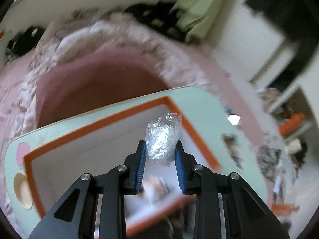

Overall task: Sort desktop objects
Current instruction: 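Reach into the orange box and grasp the foil-wrapped item with the left gripper, then carry the foil-wrapped item out and set it by the blue tin, open left gripper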

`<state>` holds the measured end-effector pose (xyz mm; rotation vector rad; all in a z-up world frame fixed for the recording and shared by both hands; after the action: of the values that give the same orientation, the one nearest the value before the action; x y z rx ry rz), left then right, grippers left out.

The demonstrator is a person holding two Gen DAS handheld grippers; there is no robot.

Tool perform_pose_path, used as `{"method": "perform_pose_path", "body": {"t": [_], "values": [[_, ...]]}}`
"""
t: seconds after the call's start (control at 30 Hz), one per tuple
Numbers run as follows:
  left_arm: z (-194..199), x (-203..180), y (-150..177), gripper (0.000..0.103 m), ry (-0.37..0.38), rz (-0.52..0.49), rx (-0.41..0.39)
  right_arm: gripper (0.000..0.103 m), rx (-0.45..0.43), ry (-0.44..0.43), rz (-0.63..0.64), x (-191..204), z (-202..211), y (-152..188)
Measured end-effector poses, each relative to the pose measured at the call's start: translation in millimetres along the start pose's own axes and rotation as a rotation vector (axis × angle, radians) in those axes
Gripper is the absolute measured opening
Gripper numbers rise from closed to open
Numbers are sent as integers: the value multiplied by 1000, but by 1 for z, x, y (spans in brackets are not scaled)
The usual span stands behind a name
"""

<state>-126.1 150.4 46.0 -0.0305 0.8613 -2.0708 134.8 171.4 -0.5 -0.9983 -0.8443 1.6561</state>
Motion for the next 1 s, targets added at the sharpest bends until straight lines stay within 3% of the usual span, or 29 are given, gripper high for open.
{"method": "perform_pose_path", "body": {"t": [0.13, 0.23, 0.33, 0.4, 0.5, 0.57, 0.67, 0.73, 0.83, 1.0], "values": [[51, -18, 44, 29, 80, -53, -47, 99, 1, 1, -1, 2, -1, 0], [49, -22, 69, 30, 122, -45, -12, 100, 2, 5, -3, 3, -1, 0], [34, -23, 89, 33, 112, -45, 1, 100, 1, 8, -4, 3, -1, 0], [29, -20, 96, 41, 55, -47, 9, 100, 2, 9, -5, 4, -1, -1], [44, -17, 103, 48, 31, -62, -53, 100, 2, 13, -7, 4, -2, -1], [65, -14, 110, 70, -16, -82, -121, 100, 3, 14, -8, 3, -1, -1], [95, -2, 126, 80, -98, -102, -209, 100, 3, 17, -9, 4, -2, -1], [107, 10, 141, 81, -161, -113, -226, 100, 3, 18, -9, 3, -1, 0], [104, 28, 167, 81, -257, -129, -182, 100, 5, 21, -10, 4, -2, -1], [74, 43, 193, 81, -332, -119, -122, 100, 5, 26, -12, 2, -1, 0]]}}
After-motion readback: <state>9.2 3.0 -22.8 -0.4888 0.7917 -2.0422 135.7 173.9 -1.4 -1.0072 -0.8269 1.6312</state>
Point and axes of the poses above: each gripper's, at about its wrist camera, not at the fingertips, and z roughly against the way its jaws point, x to its left, y to its underside, the point moved 5 cm from there along -z, roughly the way its jaws point, and after that the axes turned 3 degrees about -x, right-handed, at the moved point
